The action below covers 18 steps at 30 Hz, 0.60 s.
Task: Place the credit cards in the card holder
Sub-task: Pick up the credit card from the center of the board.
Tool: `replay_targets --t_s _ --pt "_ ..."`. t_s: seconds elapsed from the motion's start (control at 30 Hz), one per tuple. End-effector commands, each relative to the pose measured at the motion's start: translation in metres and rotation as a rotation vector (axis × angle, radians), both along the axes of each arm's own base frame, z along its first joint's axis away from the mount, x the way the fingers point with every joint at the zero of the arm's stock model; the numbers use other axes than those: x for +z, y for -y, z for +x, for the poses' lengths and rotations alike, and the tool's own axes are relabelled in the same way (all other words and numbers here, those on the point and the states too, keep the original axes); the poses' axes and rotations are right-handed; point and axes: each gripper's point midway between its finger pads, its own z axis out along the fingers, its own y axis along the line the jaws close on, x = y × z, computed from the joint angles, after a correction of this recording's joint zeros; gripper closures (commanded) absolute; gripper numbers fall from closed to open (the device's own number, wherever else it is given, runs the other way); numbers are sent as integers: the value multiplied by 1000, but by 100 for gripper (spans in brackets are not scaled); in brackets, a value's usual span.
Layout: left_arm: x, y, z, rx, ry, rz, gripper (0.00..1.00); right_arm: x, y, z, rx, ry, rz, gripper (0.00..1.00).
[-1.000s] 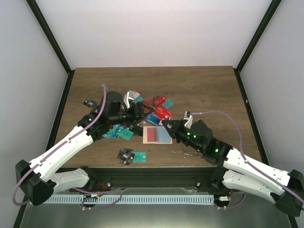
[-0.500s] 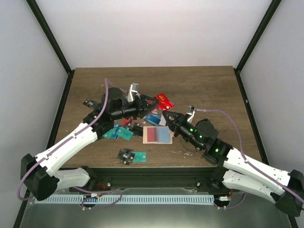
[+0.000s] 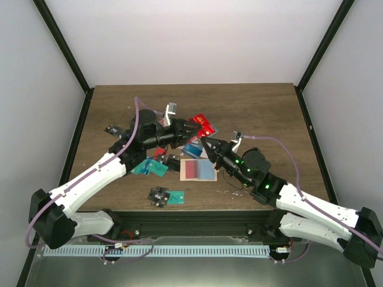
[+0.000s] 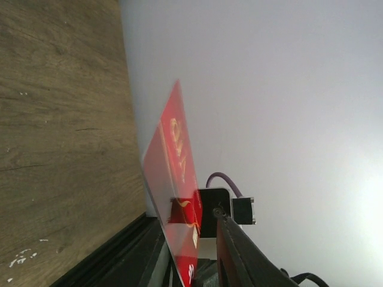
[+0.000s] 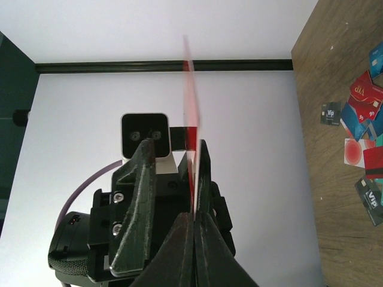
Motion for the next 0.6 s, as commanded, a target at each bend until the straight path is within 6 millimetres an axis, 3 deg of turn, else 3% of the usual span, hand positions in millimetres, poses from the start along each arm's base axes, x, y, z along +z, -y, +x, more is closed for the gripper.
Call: replay_targets --t_s 0.0,0.13,0.27,0.33,0.37,0.43,0.57 --pt "2 4 2 -17 8 -32 81 27 2 2 -10 36 67 99" --pt "-2 5 3 -14 -2 -29 94 26 0 2 -4 33 67 99" --pt "-10 4 4 -3 -25 -7 96 22 0 1 5 17 53 99" --pt "-12 2 5 2 -23 4 96 12 -2 0 16 -17 29 90" --pt "-14 2 4 4 -18 15 96 7 -2 -1 24 -31 17 79" --pt "-18 -1 4 4 4 55 96 -4 -4 -3 56 -47 -20 66" --pt "-45 -10 -2 -12 -10 172 96 -22 -10 -3 162 -50 -162 55"
